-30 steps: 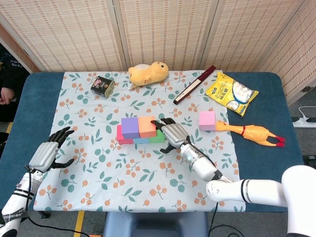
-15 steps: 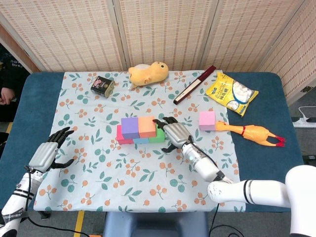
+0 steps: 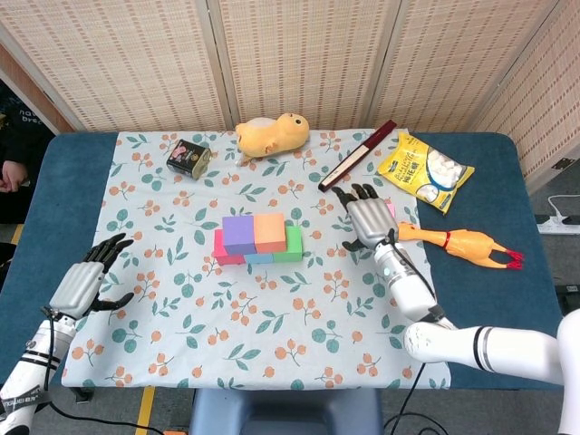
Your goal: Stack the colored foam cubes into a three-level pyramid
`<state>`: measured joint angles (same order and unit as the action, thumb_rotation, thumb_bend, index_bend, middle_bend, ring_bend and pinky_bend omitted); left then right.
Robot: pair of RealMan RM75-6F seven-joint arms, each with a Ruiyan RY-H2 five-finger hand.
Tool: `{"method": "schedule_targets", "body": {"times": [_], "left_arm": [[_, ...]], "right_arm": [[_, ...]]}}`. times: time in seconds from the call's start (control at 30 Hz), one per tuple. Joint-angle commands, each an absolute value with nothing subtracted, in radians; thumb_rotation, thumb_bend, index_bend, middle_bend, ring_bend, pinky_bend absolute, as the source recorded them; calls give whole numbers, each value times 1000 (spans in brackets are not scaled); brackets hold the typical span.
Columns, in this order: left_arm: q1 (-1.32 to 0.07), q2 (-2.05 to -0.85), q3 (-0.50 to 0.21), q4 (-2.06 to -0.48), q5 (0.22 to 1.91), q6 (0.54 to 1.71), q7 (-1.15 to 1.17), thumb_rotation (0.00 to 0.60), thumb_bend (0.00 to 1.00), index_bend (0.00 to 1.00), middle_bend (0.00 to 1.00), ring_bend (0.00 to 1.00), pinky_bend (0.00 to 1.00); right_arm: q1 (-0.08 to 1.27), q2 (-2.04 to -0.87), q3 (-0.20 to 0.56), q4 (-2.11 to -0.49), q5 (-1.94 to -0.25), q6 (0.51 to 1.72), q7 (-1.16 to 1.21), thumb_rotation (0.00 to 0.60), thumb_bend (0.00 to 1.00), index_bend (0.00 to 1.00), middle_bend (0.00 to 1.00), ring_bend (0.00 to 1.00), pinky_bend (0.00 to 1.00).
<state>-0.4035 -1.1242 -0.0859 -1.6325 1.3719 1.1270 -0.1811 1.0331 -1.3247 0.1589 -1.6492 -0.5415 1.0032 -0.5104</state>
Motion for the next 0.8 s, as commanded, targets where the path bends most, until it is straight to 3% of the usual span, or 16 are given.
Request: {"method": "schedule_targets", "body": {"times": [0.03,0.37,0.8], "left_arm": [[-400,-1122,-85,-1641,1365,1128,-170,600,261,89,0,0,107],[-401,-1111,-91,-1675,1345,1121,-152,600,261,89,0,0,107],[-404,-1106,-92,-1679,1348,1105,-182,600,260,90,0,0,107]], "right_arm": [[1020,-1382,151,-1517,-492,983,-521,600,43,0,202,0,0],[1006,-1507,146,-1276,-483,892,-520,600,29,0,190,0,0],[967,-1552,152,-1122,-496,812,-509,600,29,0,192,0,0]]}}
